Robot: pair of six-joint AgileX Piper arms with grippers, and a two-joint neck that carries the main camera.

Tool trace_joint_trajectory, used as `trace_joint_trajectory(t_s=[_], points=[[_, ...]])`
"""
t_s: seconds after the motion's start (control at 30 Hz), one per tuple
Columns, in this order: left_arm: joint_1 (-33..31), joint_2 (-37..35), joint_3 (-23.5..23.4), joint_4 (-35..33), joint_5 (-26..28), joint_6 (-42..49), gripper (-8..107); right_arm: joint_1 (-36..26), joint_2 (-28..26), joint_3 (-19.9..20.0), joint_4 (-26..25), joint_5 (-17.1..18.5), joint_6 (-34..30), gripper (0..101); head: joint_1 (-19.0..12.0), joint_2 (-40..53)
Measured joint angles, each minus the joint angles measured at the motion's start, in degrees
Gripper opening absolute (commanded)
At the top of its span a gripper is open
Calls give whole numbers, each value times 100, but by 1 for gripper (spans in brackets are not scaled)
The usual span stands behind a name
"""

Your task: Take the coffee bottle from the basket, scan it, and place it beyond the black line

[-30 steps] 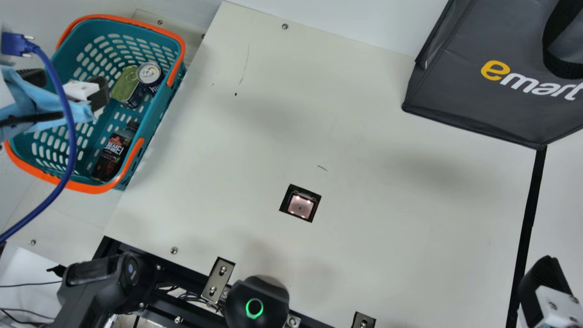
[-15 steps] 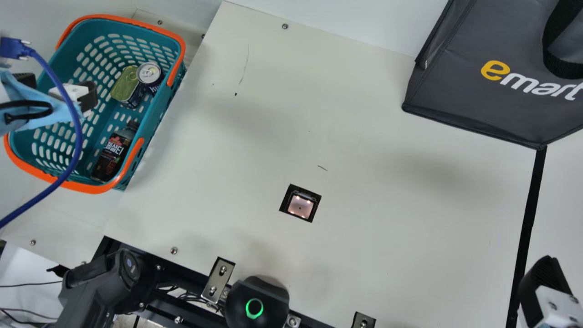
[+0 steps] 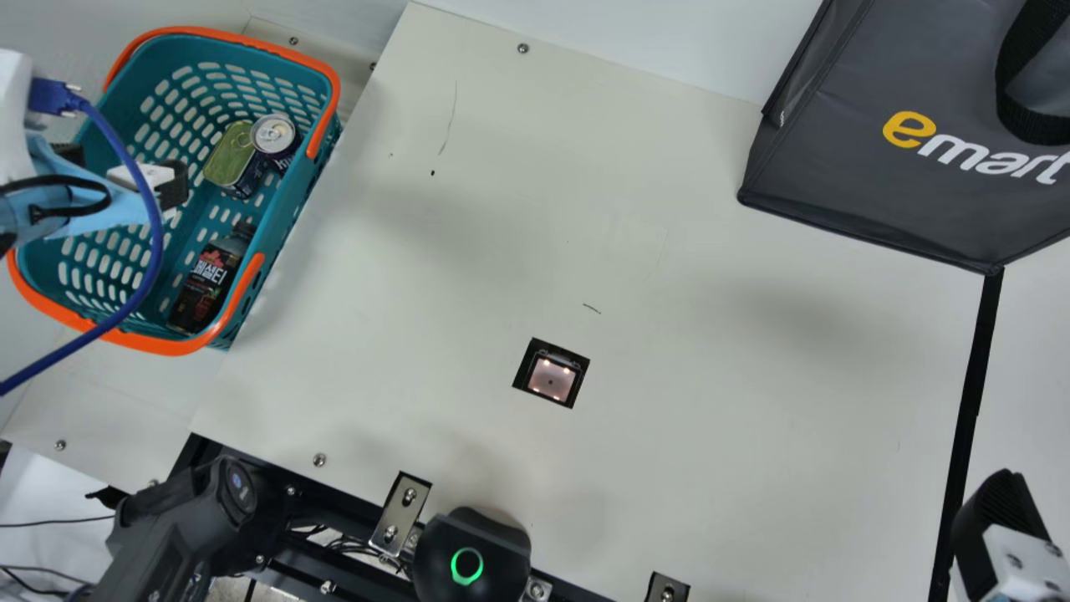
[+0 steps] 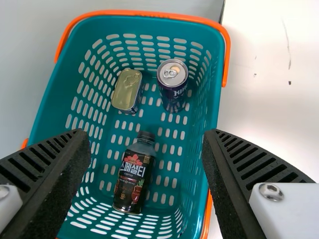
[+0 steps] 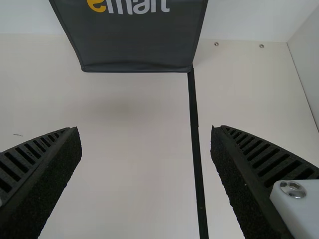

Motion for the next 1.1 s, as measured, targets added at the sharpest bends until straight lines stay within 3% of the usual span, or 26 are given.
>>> trace_joint_trajectory(t_s=[0.53,1.1], points=[[408,755,454,-491,-646,854,90,0,0,0,0,0,0,91,9,0],[866,1760,468,-1071,-1016,2020,90,0,0,0,0,0,0,91,0,0]])
